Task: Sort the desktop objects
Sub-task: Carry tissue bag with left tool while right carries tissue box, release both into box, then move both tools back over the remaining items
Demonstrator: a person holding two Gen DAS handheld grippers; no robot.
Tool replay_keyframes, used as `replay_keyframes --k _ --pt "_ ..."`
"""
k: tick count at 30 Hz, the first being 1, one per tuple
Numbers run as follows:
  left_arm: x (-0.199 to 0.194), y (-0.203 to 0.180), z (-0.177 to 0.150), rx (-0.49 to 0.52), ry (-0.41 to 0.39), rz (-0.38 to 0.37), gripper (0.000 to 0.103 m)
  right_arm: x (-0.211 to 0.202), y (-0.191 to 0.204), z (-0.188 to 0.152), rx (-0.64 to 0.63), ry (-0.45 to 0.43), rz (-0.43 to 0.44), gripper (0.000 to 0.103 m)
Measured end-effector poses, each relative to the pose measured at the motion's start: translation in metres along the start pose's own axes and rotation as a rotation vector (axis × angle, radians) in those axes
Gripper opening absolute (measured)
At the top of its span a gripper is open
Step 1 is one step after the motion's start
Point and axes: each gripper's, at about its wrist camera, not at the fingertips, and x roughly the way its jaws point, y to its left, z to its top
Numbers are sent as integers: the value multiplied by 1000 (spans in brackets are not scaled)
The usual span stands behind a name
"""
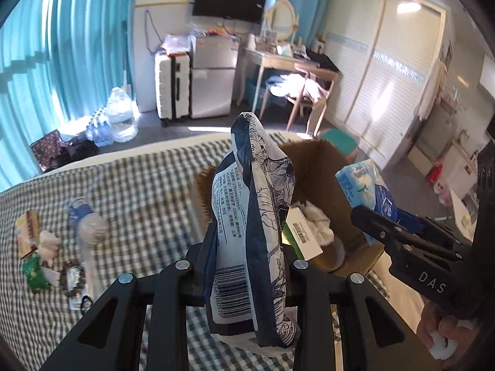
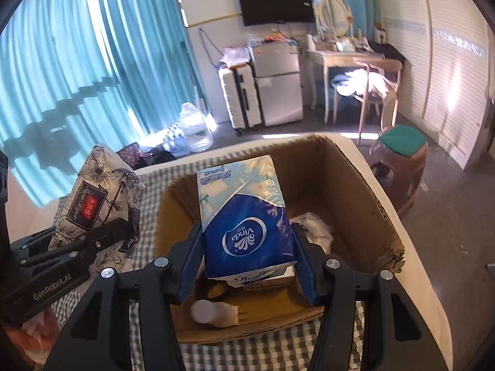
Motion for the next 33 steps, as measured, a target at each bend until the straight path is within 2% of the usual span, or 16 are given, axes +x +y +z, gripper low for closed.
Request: replay_keyframes --k 4,5,6,7,8,9,12,18,20,22,24,28,33 --pt "35 -16 -6 44 35 -15 29 29 -30 1 59 33 -24 56" --pt "42 -19 -6 63 45 -14 38 32 -35 1 72 34 -24 56" --pt "45 -21 -5 78 58 -9 58 35 -38 1 85 36 -20 56" --pt "48 -24 -5 97 79 -10 70 38 -42 2 104 37 -14 60" --pt "48 -25 -5 113 84 1 90 37 -44 2 115 33 -12 65" --pt "46 -27 -6 113 63 25 97 35 -46 1 127 20 -19 70" --pt "33 -20 -6 108 29 12 98 26 -44 2 154 -27 -18 70" --pt "0 8 -10 47 -4 26 98 2 -22 -1 160 -57 21 71" --pt "-10 15 -7 23 -24 10 98 -5 -12 -2 165 -50 38 71" --pt "-14 16 3 14 -40 4 98 -12 -8 -3 180 -47 48 71" --pt "-16 14 9 8 -22 17 98 -18 -5 -6 182 -49 54 71" --pt "-34 13 7 -5 -42 -3 100 -35 -1 -15 158 -61 41 71" --pt "-55 25 -3 5 -39 93 102 -42 11 -27 144 -34 33 71"
